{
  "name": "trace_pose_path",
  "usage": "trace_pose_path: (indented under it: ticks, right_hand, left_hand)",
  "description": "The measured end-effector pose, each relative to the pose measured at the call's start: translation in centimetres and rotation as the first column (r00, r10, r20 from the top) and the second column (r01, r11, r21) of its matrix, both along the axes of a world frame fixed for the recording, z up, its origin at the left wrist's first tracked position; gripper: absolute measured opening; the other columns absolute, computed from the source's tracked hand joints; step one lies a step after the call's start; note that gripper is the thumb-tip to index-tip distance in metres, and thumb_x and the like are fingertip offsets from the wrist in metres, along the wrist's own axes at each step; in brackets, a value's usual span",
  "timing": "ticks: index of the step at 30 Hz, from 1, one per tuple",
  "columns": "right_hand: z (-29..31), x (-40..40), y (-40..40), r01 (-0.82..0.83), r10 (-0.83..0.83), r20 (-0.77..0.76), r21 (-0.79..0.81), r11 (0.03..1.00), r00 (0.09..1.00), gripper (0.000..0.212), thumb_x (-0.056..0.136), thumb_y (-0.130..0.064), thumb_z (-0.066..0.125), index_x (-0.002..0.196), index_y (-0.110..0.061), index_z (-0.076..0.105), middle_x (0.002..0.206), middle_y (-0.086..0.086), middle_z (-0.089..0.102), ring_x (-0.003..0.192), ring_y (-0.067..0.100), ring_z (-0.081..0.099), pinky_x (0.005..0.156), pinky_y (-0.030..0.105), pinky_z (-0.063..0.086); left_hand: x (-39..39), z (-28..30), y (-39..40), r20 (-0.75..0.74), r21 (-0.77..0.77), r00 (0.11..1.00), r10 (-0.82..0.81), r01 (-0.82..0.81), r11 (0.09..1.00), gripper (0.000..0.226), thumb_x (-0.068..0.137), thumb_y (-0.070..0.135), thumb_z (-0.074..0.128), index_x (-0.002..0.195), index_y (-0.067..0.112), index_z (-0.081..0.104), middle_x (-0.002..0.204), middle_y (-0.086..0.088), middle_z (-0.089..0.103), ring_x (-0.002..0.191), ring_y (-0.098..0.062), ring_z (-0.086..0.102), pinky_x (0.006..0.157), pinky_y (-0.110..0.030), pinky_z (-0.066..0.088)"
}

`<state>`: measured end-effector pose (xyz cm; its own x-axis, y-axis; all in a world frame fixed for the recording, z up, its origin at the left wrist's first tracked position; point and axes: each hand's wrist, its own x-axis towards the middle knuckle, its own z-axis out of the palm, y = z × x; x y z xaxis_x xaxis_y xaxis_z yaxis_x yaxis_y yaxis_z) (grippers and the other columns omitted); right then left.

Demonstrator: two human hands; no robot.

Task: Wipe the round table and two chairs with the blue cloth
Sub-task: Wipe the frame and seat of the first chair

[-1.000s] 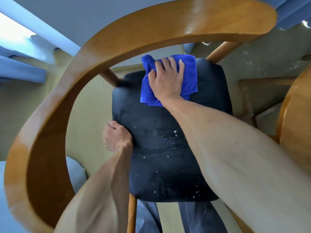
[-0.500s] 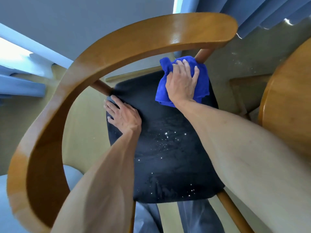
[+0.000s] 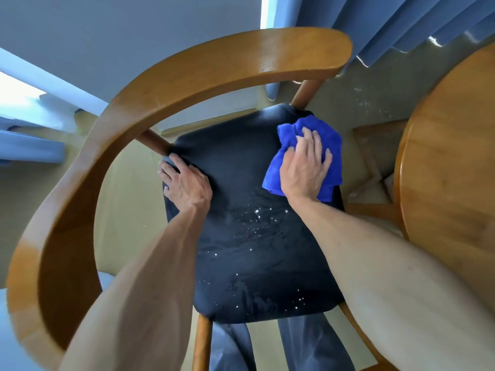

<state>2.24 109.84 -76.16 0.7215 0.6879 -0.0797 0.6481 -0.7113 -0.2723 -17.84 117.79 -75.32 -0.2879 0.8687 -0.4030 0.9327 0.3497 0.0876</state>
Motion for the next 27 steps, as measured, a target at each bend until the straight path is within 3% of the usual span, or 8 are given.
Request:
trace_pose_path:
  ticks: [5, 8, 12, 18, 24, 27]
  right_hand:
    - [0.7, -0.6, -7.8, 0.137, -0.138, -0.015, -0.022, 0.99, 0.99, 0.034, 0.096, -0.038, 0.043, 0.122, -0.019, 0.054, 0.15, 0.0, 0.046, 0.14, 0.023, 0.038, 0.104, 0.052, 0.039]
    - [1.0, -2.1, -11.2, 0.092, -0.095, -0.014, -0.112, 0.989, 0.995, 0.046, 0.097, -0.044, 0.041, 0.134, -0.019, 0.049, 0.154, 0.005, 0.039, 0.143, 0.027, 0.034, 0.105, 0.053, 0.036]
    - [0.6, -2.1, -8.9, 0.051, -0.056, -0.02, -0.168, 0.985, 0.998, 0.048, 0.099, -0.034, 0.042, 0.143, -0.017, 0.045, 0.157, 0.016, 0.032, 0.145, 0.034, 0.028, 0.106, 0.056, 0.032]
    - [-0.7, -0.9, -6.0, -0.024, 0.023, -0.012, -0.116, 0.993, 1.0, 0.046, 0.099, -0.019, 0.04, 0.145, -0.013, 0.043, 0.157, 0.015, 0.033, 0.147, 0.032, 0.026, 0.11, 0.052, 0.03]
    - [-0.8, -1.2, -5.8, -0.018, 0.017, -0.004, -0.087, 0.996, 1.0, 0.043, 0.099, -0.017, 0.037, 0.141, -0.012, 0.047, 0.155, 0.016, 0.036, 0.147, 0.032, 0.028, 0.11, 0.051, 0.03]
    - [-0.1, -1.0, -5.0, -0.04, 0.036, -0.046, -0.095, 0.995, 0.998, 0.041, 0.101, -0.015, 0.037, 0.141, -0.012, 0.046, 0.157, 0.014, 0.033, 0.148, 0.031, 0.023, 0.111, 0.05, 0.028]
  left_hand:
    - [-0.3, 0.1, -1.0, 0.023, 0.017, 1.0, 0.019, -0.02, 1.0, 0.054, 0.102, 0.033, 0.027, 0.154, 0.021, 0.017, 0.159, -0.017, 0.017, 0.143, -0.039, 0.019, 0.108, -0.053, 0.033]
    - [-0.5, 0.1, -1.9, 0.03, 0.004, 0.997, 0.064, -0.065, 0.998, 0.055, 0.102, 0.036, 0.027, 0.155, 0.026, 0.015, 0.161, -0.017, 0.013, 0.145, -0.039, 0.016, 0.11, -0.054, 0.03]
    - [-0.5, 0.3, -2.0, 0.035, 0.002, 0.997, 0.065, -0.065, 0.998, 0.055, 0.102, 0.038, 0.028, 0.155, 0.029, 0.015, 0.162, -0.016, 0.012, 0.146, -0.037, 0.015, 0.109, -0.054, 0.031]
    - [-0.1, -0.1, -2.2, 0.025, 0.047, 0.997, 0.078, -0.079, 0.996, 0.055, 0.103, 0.039, 0.027, 0.156, 0.029, 0.016, 0.162, -0.015, 0.012, 0.147, -0.034, 0.015, 0.112, -0.048, 0.028]
    - [-2.2, -0.1, -2.3, 0.029, 0.114, 1.0, 0.008, -0.011, 0.993, 0.055, 0.096, 0.05, 0.033, 0.149, 0.034, 0.03, 0.154, -0.005, 0.034, 0.129, -0.029, 0.039, 0.098, -0.046, 0.041]
    - [-3.8, 0.1, -2.8, 0.218, 0.164, 0.967, 0.131, -0.168, 0.972, 0.046, 0.089, 0.038, 0.041, 0.134, 0.029, 0.05, 0.139, 0.005, 0.05, 0.121, -0.024, 0.05, 0.098, -0.038, 0.041]
